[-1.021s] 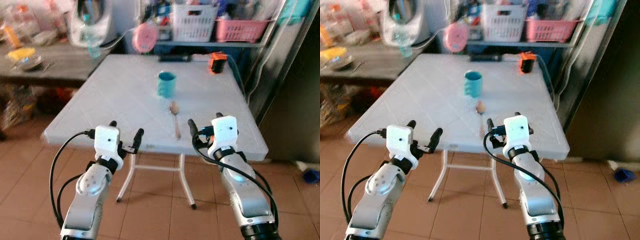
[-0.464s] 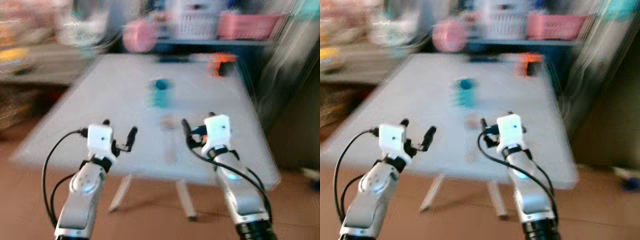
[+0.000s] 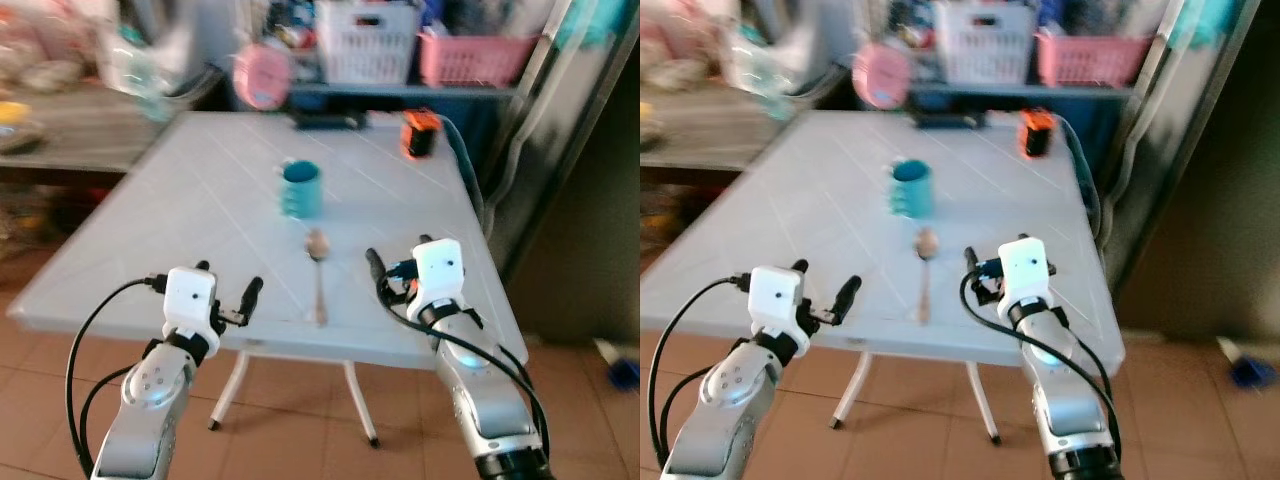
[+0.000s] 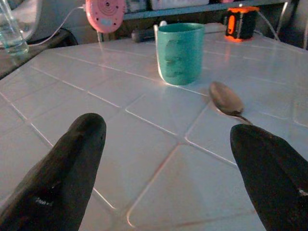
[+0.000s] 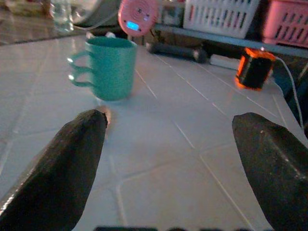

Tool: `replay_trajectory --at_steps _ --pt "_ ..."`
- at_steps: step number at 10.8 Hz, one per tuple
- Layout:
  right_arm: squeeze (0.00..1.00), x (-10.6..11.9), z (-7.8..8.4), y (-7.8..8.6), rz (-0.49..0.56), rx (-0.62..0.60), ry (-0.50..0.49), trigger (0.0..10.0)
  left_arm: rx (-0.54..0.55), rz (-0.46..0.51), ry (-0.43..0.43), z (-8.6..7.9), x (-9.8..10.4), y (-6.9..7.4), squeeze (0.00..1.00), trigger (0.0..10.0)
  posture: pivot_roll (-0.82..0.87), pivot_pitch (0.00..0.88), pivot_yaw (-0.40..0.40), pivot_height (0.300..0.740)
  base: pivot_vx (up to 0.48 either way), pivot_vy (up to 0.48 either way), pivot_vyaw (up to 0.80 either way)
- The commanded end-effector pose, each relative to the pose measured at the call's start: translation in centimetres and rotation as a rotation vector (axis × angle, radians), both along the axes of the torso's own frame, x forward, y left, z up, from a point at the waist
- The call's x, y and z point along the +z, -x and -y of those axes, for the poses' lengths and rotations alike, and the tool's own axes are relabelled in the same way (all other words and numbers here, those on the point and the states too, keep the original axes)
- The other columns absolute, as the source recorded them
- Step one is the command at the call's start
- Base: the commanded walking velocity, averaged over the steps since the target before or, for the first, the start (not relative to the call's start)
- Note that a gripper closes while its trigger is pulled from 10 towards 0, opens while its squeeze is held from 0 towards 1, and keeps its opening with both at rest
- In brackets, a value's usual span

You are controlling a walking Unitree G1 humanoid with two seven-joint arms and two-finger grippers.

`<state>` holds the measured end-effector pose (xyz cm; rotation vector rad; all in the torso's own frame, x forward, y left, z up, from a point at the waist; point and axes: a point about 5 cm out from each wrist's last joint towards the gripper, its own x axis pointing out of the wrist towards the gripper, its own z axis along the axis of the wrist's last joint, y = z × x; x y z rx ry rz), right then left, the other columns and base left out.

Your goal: Setting the table

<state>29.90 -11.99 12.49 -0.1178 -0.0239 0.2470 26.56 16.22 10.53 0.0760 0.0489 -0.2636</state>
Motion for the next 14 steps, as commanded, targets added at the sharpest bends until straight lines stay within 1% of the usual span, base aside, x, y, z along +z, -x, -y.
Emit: replay_trajectory --at_steps 1,3,4,9,14 --pt "0.00 0.52 -0.02 0.03 0.015 0.007 -0.003 10.0 -0.018 0.013 -0.011 0.22 0.45 -0.10 0.00 10.0 0.09 0.000 0.029 0.740 0.000 0.000 0.00" --pt "0.00 0.58 0.01 0.01 0.017 0.007 -0.001 10.0 -0.029 0.006 -0.010 0.44 0.38 -0.08 0.00 10.0 0.09 0.000 0.029 0.740 0.000 0.000 0.00" --pt "0.00 0.60 0.12 -0.01 0.018 0.001 0.000 10.0 -0.028 0.005 -0.011 0.42 0.39 -0.16 0.00 10.0 0.08 0.000 0.031 0.740 0.000 0.240 0.00" --pt "0.00 0.57 0.14 0.04 0.018 -0.006 0.001 10.0 -0.037 0.001 -0.016 0.39 0.42 -0.24 0.00 10.0 0.09 0.000 0.033 0.740 0.000 0.250 0.00" --pt "0.00 0.57 0.37 -0.09 0.015 -0.031 -0.001 10.0 -0.049 -0.003 -0.019 0.70 0.35 -0.31 0.00 10.0 0.09 0.000 0.037 0.740 0.000 0.335 0.00"
